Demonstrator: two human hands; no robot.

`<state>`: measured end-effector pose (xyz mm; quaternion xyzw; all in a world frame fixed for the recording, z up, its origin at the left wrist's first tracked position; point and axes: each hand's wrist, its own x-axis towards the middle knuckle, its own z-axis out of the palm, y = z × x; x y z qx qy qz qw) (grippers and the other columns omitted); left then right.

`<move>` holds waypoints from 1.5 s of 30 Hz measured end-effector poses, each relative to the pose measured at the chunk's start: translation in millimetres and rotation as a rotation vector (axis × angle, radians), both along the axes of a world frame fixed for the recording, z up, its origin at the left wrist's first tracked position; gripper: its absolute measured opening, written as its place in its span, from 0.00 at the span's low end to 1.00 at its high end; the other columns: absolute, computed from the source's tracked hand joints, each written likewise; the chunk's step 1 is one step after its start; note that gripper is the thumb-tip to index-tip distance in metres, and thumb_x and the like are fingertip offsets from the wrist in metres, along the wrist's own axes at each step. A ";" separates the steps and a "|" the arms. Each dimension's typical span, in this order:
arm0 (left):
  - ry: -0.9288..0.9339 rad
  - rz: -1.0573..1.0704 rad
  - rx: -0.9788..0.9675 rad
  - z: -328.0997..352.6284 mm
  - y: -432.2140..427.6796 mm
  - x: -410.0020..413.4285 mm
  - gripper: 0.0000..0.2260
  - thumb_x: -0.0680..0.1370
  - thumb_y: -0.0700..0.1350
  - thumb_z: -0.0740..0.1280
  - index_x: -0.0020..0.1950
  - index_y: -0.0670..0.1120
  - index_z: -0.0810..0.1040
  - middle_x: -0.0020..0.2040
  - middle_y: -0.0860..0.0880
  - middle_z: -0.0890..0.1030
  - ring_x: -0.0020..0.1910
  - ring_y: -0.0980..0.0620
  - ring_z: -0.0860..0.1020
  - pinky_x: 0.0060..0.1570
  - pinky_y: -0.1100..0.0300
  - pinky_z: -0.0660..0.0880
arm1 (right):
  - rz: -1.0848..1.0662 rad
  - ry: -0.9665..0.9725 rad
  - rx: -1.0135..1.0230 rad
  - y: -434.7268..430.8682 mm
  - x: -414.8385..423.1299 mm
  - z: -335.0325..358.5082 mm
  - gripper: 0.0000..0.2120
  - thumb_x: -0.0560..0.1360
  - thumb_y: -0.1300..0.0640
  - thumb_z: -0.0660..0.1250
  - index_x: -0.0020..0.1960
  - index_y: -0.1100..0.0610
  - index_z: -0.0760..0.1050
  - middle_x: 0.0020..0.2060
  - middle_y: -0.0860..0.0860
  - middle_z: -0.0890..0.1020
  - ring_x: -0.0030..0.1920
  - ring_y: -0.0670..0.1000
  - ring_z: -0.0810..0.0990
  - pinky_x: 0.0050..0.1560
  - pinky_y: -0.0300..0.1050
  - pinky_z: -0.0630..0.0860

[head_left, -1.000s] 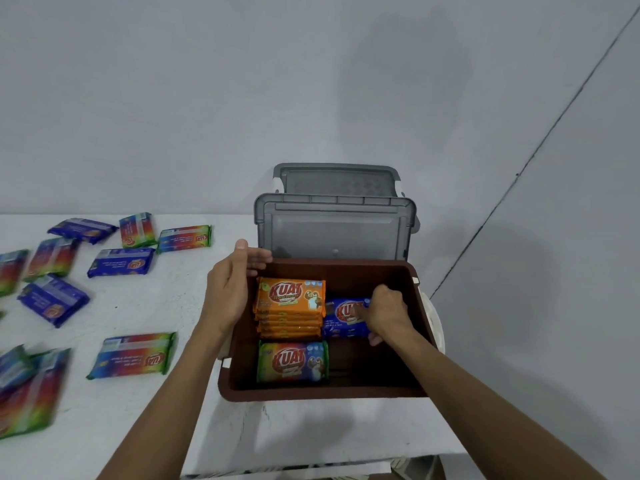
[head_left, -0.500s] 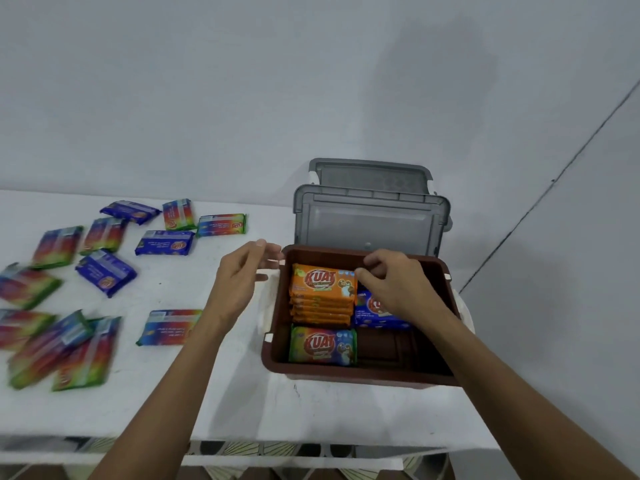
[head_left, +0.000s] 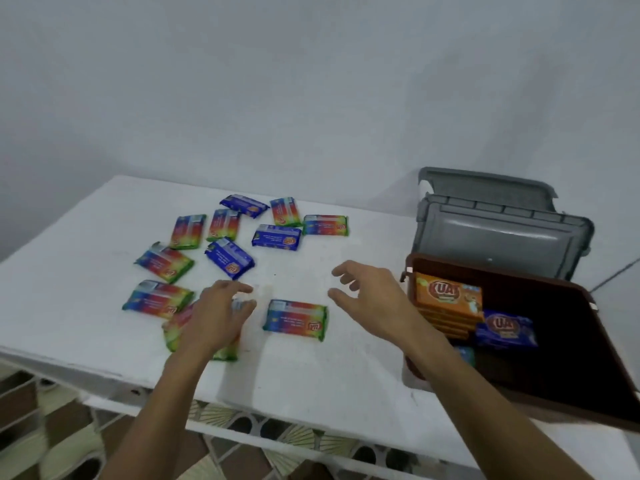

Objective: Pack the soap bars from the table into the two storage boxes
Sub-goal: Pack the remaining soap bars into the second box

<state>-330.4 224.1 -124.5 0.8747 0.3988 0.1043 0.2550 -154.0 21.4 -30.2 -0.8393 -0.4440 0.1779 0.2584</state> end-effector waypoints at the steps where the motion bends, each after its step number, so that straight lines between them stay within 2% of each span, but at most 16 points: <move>1: 0.112 0.018 0.082 -5.9 10.0 -9.8 0.13 0.77 0.53 0.68 0.61 0.54 0.79 0.66 0.48 0.74 0.63 0.47 0.73 0.59 0.51 0.73 | 0.014 0.001 -0.038 10.3 -7.2 -7.7 0.19 0.79 0.47 0.66 0.68 0.50 0.71 0.61 0.49 0.79 0.59 0.49 0.76 0.60 0.47 0.75; 3: 0.231 0.046 0.133 -14.7 25.9 -26.8 0.17 0.76 0.56 0.68 0.64 0.57 0.76 0.71 0.47 0.69 0.68 0.43 0.68 0.64 0.46 0.69 | 0.043 -0.003 -0.113 30.5 -19.4 -24.7 0.21 0.78 0.47 0.67 0.69 0.49 0.70 0.64 0.50 0.77 0.62 0.50 0.75 0.61 0.46 0.74; 5: 0.225 0.033 0.093 -20.6 37.0 -38.8 0.19 0.76 0.57 0.68 0.66 0.58 0.74 0.71 0.46 0.68 0.70 0.42 0.66 0.66 0.45 0.67 | 0.079 -0.004 -0.206 47.6 -27.1 -41.5 0.24 0.78 0.47 0.68 0.71 0.48 0.67 0.66 0.51 0.75 0.64 0.51 0.73 0.62 0.45 0.72; 9: 0.186 -0.054 -0.024 -19.2 53.6 -50.6 0.22 0.75 0.58 0.69 0.69 0.59 0.72 0.65 0.47 0.74 0.61 0.46 0.74 0.58 0.52 0.73 | 0.134 0.001 -0.340 73.3 -34.1 -72.6 0.32 0.74 0.42 0.71 0.73 0.47 0.63 0.67 0.50 0.74 0.64 0.51 0.72 0.62 0.47 0.73; 12: 0.200 -0.119 -0.043 -16.3 59.6 -53.5 0.24 0.74 0.58 0.70 0.69 0.61 0.70 0.59 0.50 0.76 0.56 0.50 0.76 0.51 0.57 0.75 | 0.165 -0.074 -0.392 81.7 -38.2 -87.4 0.34 0.73 0.40 0.71 0.74 0.48 0.62 0.67 0.50 0.73 0.62 0.50 0.71 0.61 0.47 0.72; 18: 0.220 -0.187 -0.024 -14.6 66.4 -53.8 0.24 0.74 0.59 0.69 0.69 0.60 0.69 0.60 0.50 0.76 0.57 0.52 0.74 0.54 0.59 0.74 | 0.161 -0.171 -0.394 84.7 -38.0 -93.1 0.32 0.73 0.40 0.70 0.73 0.47 0.63 0.65 0.48 0.73 0.61 0.48 0.72 0.57 0.44 0.72; 22: 0.218 -0.206 -0.066 -14.1 72.1 -51.1 0.27 0.74 0.62 0.69 0.71 0.60 0.66 0.61 0.51 0.75 0.58 0.52 0.75 0.54 0.58 0.75 | -0.013 0.039 -0.289 84.0 -39.3 -87.1 0.29 0.70 0.39 0.73 0.68 0.45 0.70 0.58 0.47 0.79 0.53 0.47 0.78 0.51 0.40 0.77; 24: 0.182 -0.189 -0.109 -14.3 76.1 -48.4 0.28 0.73 0.65 0.67 0.71 0.59 0.65 0.61 0.52 0.76 0.58 0.52 0.76 0.53 0.58 0.75 | -0.097 0.230 -0.159 83.6 -39.1 -79.9 0.23 0.72 0.41 0.72 0.64 0.45 0.73 0.54 0.47 0.80 0.48 0.47 0.81 0.46 0.38 0.78; 26: 0.159 -0.165 -0.135 -15.9 81.9 -42.1 0.28 0.74 0.66 0.64 0.71 0.58 0.67 0.62 0.51 0.77 0.57 0.52 0.77 0.53 0.58 0.77 | -0.147 0.418 -0.015 83.1 -40.2 -70.6 0.15 0.77 0.45 0.68 0.62 0.46 0.75 0.54 0.49 0.81 0.49 0.48 0.81 0.45 0.38 0.77; 28: 0.125 -0.132 -0.155 -18.0 88.7 -32.6 0.26 0.75 0.65 0.63 0.70 0.56 0.69 0.62 0.50 0.79 0.55 0.52 0.79 0.52 0.56 0.79 | -0.205 0.588 0.095 81.6 -42.0 -61.4 0.11 0.81 0.48 0.61 0.60 0.49 0.76 0.56 0.51 0.81 0.52 0.50 0.81 0.52 0.45 0.80; 29: 0.111 -0.118 -0.147 -18.3 91.5 -27.4 0.25 0.76 0.65 0.63 0.69 0.56 0.70 0.62 0.50 0.79 0.54 0.52 0.79 0.51 0.55 0.79 | -0.246 0.705 0.149 81.5 -43.0 -57.4 0.12 0.83 0.49 0.58 0.59 0.51 0.76 0.55 0.53 0.82 0.52 0.53 0.82 0.55 0.51 0.81; 32: 0.082 -0.106 -0.029 -19.0 98.8 -9.7 0.21 0.78 0.60 0.62 0.68 0.53 0.71 0.65 0.49 0.75 0.56 0.50 0.78 0.51 0.53 0.79 | -0.370 1.075 0.265 82.7 -43.8 -42.1 0.14 0.83 0.48 0.55 0.59 0.52 0.75 0.50 0.56 0.86 0.47 0.57 0.86 0.51 0.52 0.83; 35: 0.117 -0.115 0.127 -16.8 109.7 11.7 0.19 0.81 0.50 0.63 0.72 0.53 0.68 0.74 0.47 0.66 0.66 0.45 0.72 0.56 0.50 0.76 | -0.372 1.130 0.297 80.3 -40.2 -29.7 0.16 0.82 0.45 0.57 0.62 0.53 0.74 0.50 0.56 0.86 0.48 0.59 0.86 0.51 0.52 0.82; 39: 0.420 -0.304 0.140 -3.2 131.3 36.2 0.33 0.77 0.35 0.62 0.78 0.57 0.58 0.80 0.48 0.53 0.76 0.40 0.57 0.65 0.46 0.71 | -0.342 1.197 0.383 71.3 -39.0 -17.7 0.14 0.81 0.49 0.60 0.63 0.55 0.73 0.51 0.57 0.86 0.46 0.57 0.86 0.47 0.49 0.83; 41: 0.576 -0.400 0.176 3.1 141.8 45.4 0.36 0.78 0.35 0.62 0.79 0.60 0.52 0.80 0.49 0.49 0.78 0.40 0.51 0.68 0.45 0.68 | -0.334 1.219 0.411 68.4 -38.3 -13.1 0.15 0.81 0.50 0.61 0.65 0.56 0.72 0.51 0.58 0.86 0.45 0.56 0.86 0.45 0.48 0.83; 45: 0.742 -0.520 0.215 8.3 157.6 59.4 0.38 0.76 0.47 0.70 0.78 0.62 0.50 0.80 0.50 0.50 0.77 0.39 0.53 0.72 0.44 0.62 | -0.347 1.193 0.427 65.5 -36.3 -11.1 0.17 0.80 0.50 0.63 0.67 0.55 0.71 0.52 0.56 0.86 0.46 0.52 0.86 0.46 0.47 0.82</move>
